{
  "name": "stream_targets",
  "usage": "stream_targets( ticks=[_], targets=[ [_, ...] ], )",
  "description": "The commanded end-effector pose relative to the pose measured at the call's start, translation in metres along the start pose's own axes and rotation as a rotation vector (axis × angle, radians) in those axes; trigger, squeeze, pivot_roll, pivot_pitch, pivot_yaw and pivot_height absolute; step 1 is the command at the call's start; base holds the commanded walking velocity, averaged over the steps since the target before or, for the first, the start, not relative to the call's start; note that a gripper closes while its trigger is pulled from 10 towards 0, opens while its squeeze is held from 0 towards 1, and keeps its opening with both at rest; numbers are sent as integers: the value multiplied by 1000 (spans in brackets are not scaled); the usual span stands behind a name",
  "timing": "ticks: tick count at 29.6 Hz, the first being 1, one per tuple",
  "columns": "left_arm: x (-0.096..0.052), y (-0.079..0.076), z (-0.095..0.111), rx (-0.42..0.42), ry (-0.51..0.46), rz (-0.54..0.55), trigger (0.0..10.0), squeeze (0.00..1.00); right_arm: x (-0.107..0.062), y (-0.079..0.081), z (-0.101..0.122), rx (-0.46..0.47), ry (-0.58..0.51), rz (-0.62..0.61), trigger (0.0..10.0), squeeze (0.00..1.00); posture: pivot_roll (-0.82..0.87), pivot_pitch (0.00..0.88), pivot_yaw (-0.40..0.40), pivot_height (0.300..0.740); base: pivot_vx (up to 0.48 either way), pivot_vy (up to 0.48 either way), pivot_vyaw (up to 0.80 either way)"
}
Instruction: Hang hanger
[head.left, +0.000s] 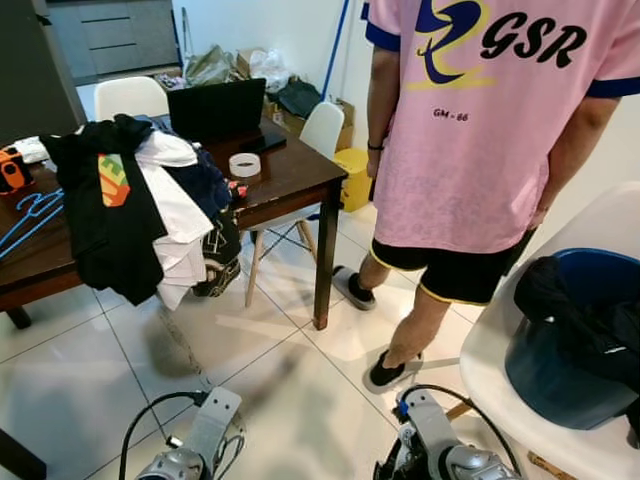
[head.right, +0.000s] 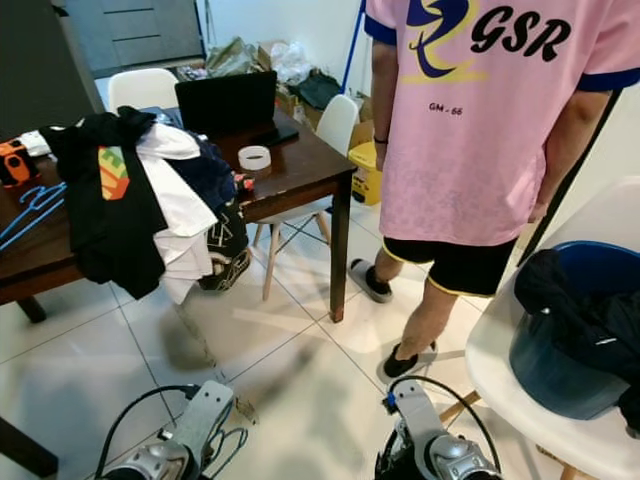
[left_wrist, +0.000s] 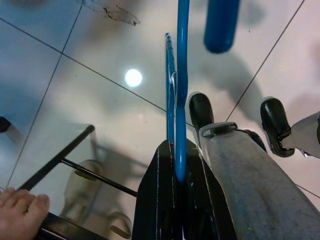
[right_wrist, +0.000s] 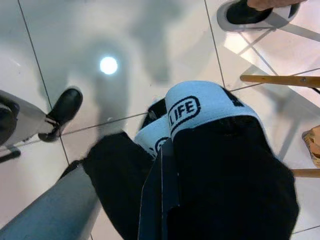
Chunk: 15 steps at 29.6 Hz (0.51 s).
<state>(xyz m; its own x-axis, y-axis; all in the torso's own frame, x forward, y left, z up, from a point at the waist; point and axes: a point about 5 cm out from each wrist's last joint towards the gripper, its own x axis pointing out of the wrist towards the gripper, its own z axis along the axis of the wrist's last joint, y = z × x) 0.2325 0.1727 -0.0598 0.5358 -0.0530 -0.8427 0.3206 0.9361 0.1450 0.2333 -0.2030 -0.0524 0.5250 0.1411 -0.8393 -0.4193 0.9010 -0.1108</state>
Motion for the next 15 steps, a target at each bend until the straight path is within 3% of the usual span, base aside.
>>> stream_targets(
  ticks=[1,10,15],
  targets=[
    [0,-1,3,7,-9,-5,10000,0,0,2,0,4,-7,13,10000,0,50,0,-36,740,345,0,0],
    [0,-1,3,9,-9,-7,10000,0,0,3,1,-8,-9,22,10000,0,49,0,-35,740,342,0,636],
    [0,-1,3,10,-8,-8,10000,0,0,3,1,2,-15,20,10000,0,48,0,-33,740,0,0,0]
  ],
)
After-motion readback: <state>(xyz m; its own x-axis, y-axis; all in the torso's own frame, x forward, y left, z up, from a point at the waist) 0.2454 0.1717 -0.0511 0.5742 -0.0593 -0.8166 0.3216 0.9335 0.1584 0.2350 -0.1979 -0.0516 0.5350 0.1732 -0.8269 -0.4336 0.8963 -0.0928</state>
